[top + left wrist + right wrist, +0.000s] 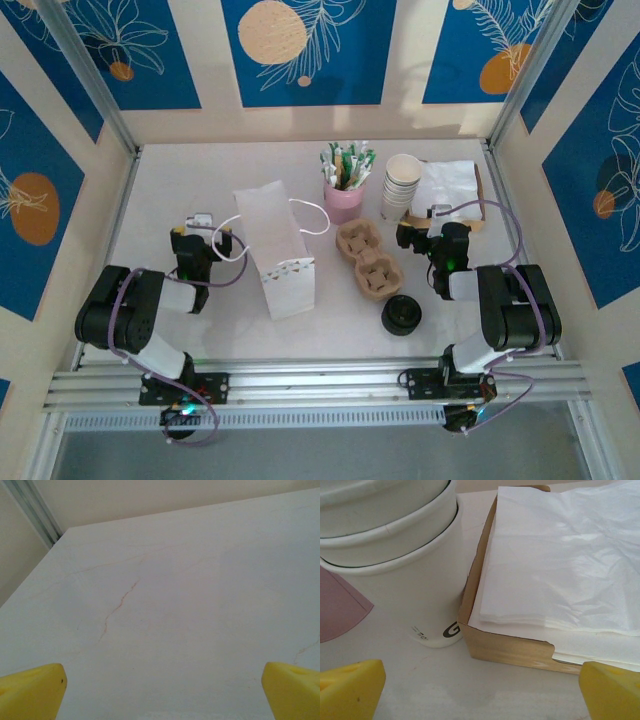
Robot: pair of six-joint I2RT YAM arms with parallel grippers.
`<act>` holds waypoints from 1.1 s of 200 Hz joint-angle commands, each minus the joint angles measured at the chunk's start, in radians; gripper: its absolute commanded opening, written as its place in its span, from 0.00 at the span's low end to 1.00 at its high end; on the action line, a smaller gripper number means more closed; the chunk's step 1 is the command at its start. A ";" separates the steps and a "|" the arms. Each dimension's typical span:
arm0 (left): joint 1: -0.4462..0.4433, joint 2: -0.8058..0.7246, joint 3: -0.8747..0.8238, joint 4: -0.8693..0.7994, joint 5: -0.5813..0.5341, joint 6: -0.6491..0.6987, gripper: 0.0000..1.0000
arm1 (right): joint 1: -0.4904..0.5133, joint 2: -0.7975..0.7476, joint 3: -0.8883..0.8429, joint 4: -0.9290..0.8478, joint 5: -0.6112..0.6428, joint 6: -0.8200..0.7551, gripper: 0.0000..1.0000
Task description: Pack the takeout coffee
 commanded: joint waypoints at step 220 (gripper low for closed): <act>0.148 -0.716 0.555 -1.622 -0.375 -0.328 1.00 | -0.256 -0.550 0.669 -1.595 -0.149 0.635 0.88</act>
